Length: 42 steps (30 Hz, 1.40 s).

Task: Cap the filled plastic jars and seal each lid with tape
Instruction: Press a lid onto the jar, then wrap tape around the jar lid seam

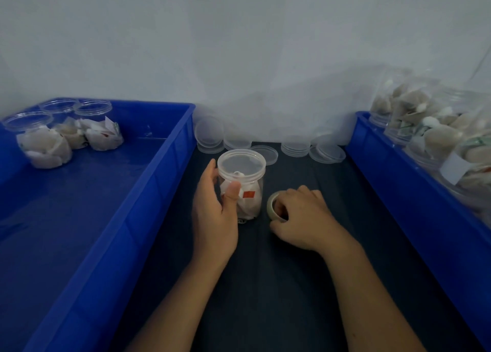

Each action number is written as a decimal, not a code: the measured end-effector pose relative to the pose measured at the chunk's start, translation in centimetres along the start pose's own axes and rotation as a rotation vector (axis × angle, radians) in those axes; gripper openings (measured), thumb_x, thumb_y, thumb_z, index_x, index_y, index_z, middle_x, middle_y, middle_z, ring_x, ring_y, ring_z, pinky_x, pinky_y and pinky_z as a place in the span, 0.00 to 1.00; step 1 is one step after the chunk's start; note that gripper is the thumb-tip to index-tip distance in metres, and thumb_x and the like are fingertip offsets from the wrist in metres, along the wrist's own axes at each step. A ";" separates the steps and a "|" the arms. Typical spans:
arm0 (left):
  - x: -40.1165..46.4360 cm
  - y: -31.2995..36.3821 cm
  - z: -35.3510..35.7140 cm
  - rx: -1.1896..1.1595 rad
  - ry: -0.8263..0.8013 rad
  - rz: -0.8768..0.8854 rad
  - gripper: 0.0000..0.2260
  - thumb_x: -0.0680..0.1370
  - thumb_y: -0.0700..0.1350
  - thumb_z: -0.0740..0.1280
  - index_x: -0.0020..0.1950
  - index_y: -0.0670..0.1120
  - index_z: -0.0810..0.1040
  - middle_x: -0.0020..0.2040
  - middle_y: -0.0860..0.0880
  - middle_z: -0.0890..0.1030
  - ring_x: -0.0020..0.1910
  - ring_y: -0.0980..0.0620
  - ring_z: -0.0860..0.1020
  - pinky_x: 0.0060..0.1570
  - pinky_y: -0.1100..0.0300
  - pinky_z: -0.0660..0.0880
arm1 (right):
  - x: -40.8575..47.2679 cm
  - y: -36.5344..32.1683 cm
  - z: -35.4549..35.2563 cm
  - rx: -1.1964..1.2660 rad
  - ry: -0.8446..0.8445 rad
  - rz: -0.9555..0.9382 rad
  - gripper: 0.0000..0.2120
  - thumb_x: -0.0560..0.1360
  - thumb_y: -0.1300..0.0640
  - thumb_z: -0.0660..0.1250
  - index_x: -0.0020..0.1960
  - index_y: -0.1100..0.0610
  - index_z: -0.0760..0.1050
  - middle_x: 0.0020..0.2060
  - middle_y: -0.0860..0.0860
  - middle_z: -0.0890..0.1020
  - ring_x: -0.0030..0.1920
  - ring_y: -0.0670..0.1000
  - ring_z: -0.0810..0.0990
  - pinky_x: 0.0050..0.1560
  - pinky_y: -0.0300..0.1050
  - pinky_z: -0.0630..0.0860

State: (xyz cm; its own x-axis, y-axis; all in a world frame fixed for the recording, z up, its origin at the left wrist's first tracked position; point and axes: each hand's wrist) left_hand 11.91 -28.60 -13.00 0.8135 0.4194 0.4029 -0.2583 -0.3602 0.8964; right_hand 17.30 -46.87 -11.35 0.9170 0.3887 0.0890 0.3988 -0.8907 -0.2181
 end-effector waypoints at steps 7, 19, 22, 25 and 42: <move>-0.7 1.7 -0.1 0.225 0.199 0.286 0.21 0.82 0.52 0.72 0.73 0.48 0.75 0.67 0.50 0.76 0.65 0.52 0.75 0.64 0.60 0.75 | 0.2 -1.0 0.0 0.390 0.410 0.092 0.07 0.84 0.39 0.59 0.53 0.41 0.66 0.36 0.44 0.81 0.36 0.42 0.80 0.37 0.46 0.76; -0.9 2.8 -0.2 0.136 0.162 0.527 0.17 0.82 0.45 0.70 0.69 0.39 0.81 0.62 0.53 0.81 0.61 0.54 0.77 0.60 0.67 0.72 | -1.1 -5.6 0.0 0.304 0.829 -0.478 0.10 0.80 0.58 0.60 0.54 0.63 0.77 0.39 0.51 0.80 0.38 0.48 0.73 0.47 0.47 0.71; -0.9 2.8 -0.3 0.134 0.208 0.513 0.15 0.82 0.46 0.71 0.65 0.40 0.84 0.58 0.52 0.83 0.58 0.55 0.78 0.58 0.69 0.73 | -1.1 -5.5 0.1 0.273 0.827 -0.493 0.10 0.80 0.59 0.59 0.55 0.63 0.77 0.40 0.51 0.80 0.38 0.50 0.74 0.46 0.49 0.71; -1.1 2.8 -0.3 0.106 0.225 0.491 0.14 0.81 0.48 0.71 0.62 0.42 0.85 0.56 0.54 0.83 0.56 0.58 0.78 0.57 0.70 0.73 | -1.1 -5.5 0.1 0.268 0.845 -0.491 0.11 0.80 0.59 0.59 0.54 0.63 0.77 0.40 0.51 0.80 0.38 0.50 0.75 0.46 0.49 0.71; -0.4 2.9 -0.9 0.077 0.092 0.292 0.09 0.82 0.49 0.69 0.57 0.46 0.83 0.52 0.51 0.82 0.51 0.58 0.81 0.50 0.71 0.75 | -1.3 -4.8 -0.1 0.294 0.797 -0.475 0.10 0.78 0.61 0.59 0.54 0.61 0.77 0.41 0.52 0.80 0.40 0.47 0.69 0.44 0.49 0.69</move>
State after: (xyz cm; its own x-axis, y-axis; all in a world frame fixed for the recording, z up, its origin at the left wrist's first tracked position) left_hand 10.33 -29.10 -10.38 0.6591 0.3612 0.6596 -0.4309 -0.5374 0.7249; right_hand 14.21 -43.16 -10.34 0.4394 0.3225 0.8384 0.8100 -0.5458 -0.2146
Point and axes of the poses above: each hand's wrist, its own x-axis towards the middle knuckle, its own z-axis out of the palm, y = z × x
